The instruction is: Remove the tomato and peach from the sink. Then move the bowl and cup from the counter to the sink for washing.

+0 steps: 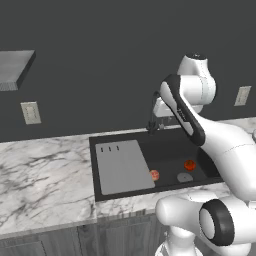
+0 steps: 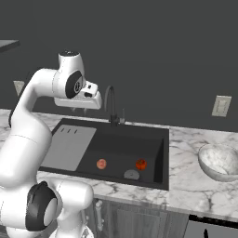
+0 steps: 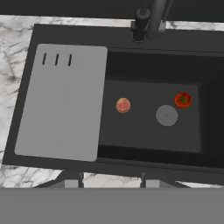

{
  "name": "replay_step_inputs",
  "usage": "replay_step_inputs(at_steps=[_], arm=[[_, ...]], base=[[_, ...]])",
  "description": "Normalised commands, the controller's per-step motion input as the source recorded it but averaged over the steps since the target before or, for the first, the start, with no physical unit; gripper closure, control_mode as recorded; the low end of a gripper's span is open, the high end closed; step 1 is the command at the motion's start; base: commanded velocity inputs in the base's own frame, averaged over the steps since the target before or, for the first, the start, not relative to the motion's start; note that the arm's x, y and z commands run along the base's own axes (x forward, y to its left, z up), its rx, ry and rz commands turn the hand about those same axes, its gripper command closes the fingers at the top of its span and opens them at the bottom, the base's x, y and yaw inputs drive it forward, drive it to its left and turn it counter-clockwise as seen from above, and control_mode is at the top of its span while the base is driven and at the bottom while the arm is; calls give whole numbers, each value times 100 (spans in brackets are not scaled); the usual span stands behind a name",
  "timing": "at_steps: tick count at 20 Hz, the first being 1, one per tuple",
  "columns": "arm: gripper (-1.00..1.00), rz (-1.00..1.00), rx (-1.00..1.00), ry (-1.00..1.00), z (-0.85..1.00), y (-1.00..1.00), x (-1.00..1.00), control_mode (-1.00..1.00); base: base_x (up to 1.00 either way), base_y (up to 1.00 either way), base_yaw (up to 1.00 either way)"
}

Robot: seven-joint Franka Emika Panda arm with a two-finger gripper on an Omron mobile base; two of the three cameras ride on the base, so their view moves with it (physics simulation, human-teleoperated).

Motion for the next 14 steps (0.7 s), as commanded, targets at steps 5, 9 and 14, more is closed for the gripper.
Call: replay_step_inputs(at_steps=[5, 9, 14], arm=[[-100, 0, 0, 0, -1, -1, 0, -100], [-100, 0, 0, 0, -1, -6, 0, -100], [-100, 0, 0, 0, 0, -8, -3, -100]], base=[[0, 0, 0], [0, 0, 0], [0, 0, 0]])
